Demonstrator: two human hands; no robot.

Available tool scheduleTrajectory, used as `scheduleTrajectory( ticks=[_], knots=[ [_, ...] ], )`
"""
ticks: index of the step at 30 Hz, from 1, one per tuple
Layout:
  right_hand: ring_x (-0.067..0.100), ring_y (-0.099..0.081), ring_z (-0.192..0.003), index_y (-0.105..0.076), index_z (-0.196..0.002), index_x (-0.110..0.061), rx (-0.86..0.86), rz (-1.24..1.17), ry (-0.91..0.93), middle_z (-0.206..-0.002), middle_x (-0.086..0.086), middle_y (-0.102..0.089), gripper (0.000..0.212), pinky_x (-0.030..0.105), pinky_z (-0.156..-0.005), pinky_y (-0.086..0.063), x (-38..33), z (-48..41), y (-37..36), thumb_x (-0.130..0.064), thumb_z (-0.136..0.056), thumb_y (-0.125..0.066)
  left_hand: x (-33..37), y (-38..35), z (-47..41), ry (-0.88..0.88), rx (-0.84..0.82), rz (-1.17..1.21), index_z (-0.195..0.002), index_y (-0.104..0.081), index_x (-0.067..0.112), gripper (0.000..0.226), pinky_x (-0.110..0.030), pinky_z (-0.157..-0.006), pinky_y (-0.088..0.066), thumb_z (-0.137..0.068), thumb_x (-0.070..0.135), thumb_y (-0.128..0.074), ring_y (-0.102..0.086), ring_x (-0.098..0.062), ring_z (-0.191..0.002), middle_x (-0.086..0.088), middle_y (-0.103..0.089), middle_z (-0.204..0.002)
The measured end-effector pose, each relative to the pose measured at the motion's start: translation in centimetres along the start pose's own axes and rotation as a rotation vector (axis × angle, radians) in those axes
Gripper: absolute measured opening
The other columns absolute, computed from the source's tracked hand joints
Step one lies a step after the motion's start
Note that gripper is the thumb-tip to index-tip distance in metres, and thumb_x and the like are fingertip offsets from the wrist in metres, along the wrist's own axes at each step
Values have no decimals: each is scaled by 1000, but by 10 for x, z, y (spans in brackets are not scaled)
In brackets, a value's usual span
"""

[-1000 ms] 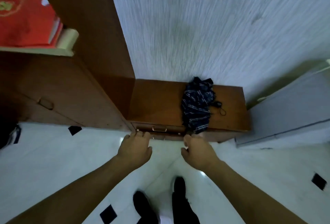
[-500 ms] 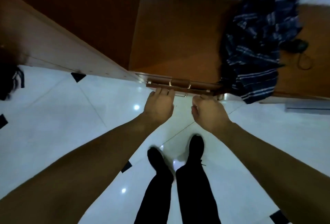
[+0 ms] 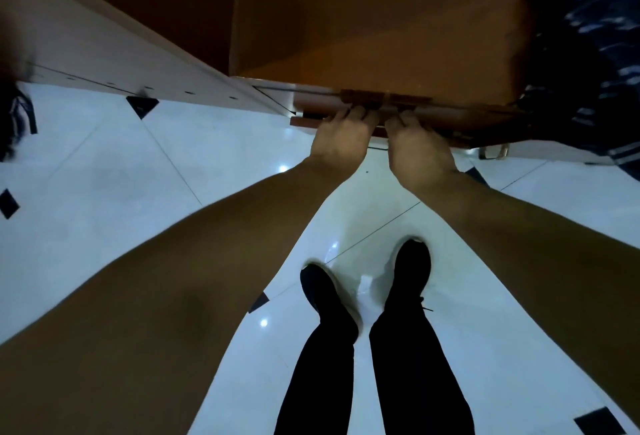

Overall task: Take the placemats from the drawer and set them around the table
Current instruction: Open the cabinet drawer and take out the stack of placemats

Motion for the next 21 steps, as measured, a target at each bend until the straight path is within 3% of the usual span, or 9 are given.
scheduleTrajectory(
  ticks=[6, 12, 17, 21],
  knots=[
    [42, -62, -90, -59, -115, 1, 100, -24, -41, -112, 25, -60, 33, 44, -75, -51, -5, 9, -17, 8, -83, -54, -1, -13, 14, -5, 55, 45, -117, -65, 17, 35, -42, -81, -50, -87, 4, -51, -59, -30, -108, -9, -69, -110],
    [38, -63, -82, -62, -106, 3, 50, -32, -55, -105, 24, -63, 27, 41, -72, -51, -26, 67, -41, 7, -80, -54, 10, -37, 80, -43, 110, 25, -102, -68, 11, 34, -39, -71, -42, -75, 4, -48, -61, -33, -88, -10, -68, -92],
    [32, -67, -72, -69, -107, 1, 83, -17, 3, -93, 17, -70, 34, 36, -66, -56, -52, 147, -62, 2, -77, -52, 33, -61, 163, 9, -100, 31, -108, -61, 6, 35, -44, -73, -45, -74, 14, -61, -58, -37, -89, -17, -64, -97],
    [36, -69, -89, -68, -116, 3, 2, -12, -38, -105, 20, -71, 45, 39, -77, -57, -64, 180, -67, 0, -71, -70, 43, -61, 203, 61, -271, 55, -117, -59, 2, 47, -44, -76, -49, -72, 14, -63, -60, -40, -91, -20, -64, -103]
  ],
)
Point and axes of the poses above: each hand's wrist, its own z-axis away from the middle knuckle, its own y-axis out of the back of the hand, x = y × z, the point moved 2 cm from there along -z, towards the middle knuckle
